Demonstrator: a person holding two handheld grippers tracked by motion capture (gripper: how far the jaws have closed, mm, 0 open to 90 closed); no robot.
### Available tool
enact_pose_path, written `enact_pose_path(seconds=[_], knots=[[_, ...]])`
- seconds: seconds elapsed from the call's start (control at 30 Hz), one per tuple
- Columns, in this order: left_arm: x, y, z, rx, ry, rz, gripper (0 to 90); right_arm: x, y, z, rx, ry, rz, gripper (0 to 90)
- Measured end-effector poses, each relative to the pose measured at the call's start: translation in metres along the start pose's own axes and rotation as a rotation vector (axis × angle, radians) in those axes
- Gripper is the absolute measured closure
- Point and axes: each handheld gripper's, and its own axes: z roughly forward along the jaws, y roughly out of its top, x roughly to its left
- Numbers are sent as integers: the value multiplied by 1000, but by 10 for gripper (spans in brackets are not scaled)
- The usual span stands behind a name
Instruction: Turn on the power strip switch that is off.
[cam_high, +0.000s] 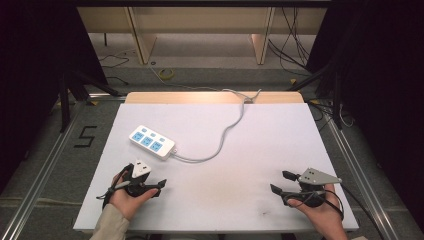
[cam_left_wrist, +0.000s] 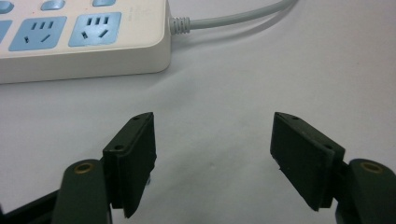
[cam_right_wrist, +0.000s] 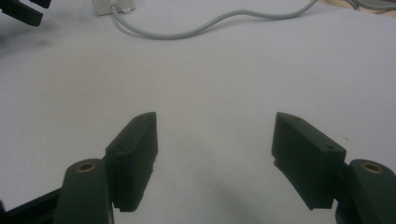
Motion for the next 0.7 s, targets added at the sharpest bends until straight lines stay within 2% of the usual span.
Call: enact_pose_path(seconds=[0.17, 0.37, 0.4, 0.47, 0.5, 0.57, 0.7], knots=[[1, 2, -4, 1, 20, 9, 397, 1, 0, 0, 2, 0, -3, 323], [1, 6, -11, 11, 59, 39, 714, 2, 1, -1, 2, -2, -5, 323], [1, 6, -12, 15, 67, 41, 714, 2, 1, -1, 2, -2, -5, 323], [2, 6, -13, 28, 75, 40, 831, 1, 1, -2, 0, -2, -4, 323], [2, 6, -13, 35, 79, 39, 859, 1, 1, -2, 0, -2, -5, 323], [3, 6, -15, 45, 86, 34, 892, 1, 1, -2, -1, -3, -5, 323], [5, 9, -17, 53, 106, 24, 896, 2, 1, -2, -4, -6, -4, 323]])
